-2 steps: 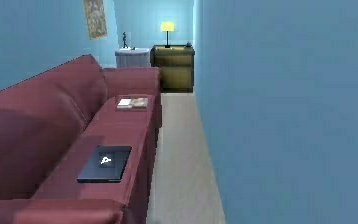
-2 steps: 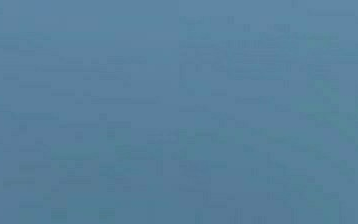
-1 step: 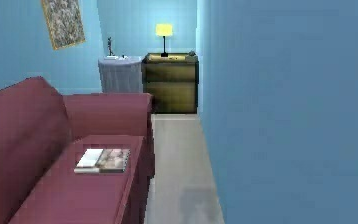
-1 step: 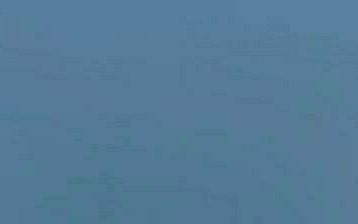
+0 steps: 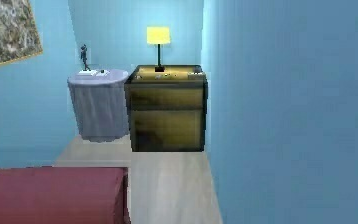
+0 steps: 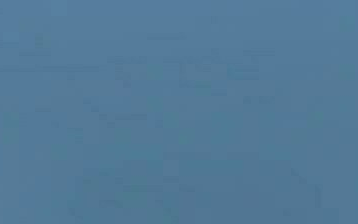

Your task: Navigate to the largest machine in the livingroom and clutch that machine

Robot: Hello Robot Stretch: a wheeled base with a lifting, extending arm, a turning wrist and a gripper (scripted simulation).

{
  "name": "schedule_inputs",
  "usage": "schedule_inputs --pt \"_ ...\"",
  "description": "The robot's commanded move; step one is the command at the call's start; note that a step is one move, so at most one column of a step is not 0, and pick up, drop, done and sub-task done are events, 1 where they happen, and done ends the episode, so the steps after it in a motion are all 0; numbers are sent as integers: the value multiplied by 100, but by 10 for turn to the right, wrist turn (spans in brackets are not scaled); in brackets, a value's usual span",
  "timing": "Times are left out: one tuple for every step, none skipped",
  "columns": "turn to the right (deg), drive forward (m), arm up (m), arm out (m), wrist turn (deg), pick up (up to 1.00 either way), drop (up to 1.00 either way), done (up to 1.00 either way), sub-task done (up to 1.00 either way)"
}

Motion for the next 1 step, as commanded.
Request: schedule_inputs --pt "0 75 0 0 0 0 0 0 0"
